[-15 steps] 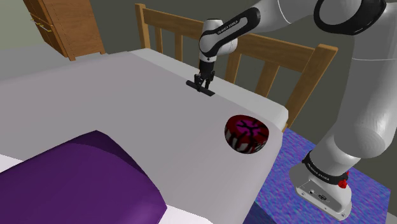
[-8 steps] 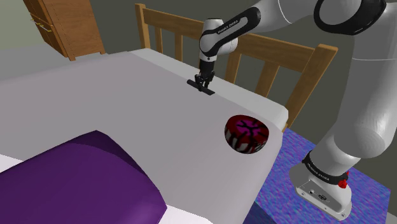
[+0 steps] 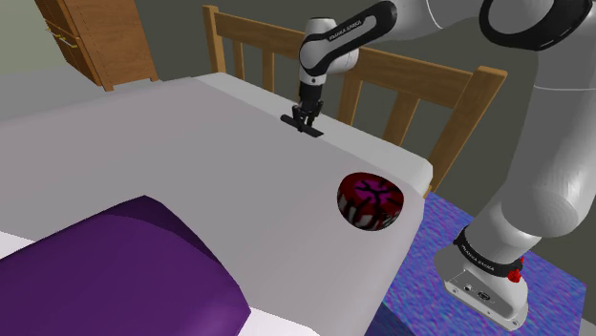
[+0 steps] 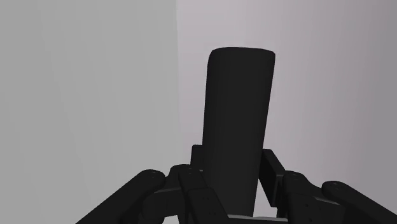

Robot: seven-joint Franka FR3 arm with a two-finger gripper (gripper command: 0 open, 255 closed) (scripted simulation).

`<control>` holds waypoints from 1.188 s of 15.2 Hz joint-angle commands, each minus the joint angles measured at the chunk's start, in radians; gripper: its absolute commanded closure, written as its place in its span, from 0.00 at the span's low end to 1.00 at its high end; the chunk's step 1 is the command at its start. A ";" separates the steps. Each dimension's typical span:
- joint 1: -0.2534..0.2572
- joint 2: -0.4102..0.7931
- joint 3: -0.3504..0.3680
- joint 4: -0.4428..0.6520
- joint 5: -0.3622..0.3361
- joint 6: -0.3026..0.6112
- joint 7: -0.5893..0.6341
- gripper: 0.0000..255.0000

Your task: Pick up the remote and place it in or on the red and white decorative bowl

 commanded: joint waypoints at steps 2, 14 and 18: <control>-0.002 -0.018 -0.001 0.015 0.000 -0.034 0.000 1.00; -0.003 -0.077 -0.001 0.099 -0.002 -0.175 0.010 1.00; -0.003 -0.090 -0.001 0.134 -0.003 -0.224 0.013 1.00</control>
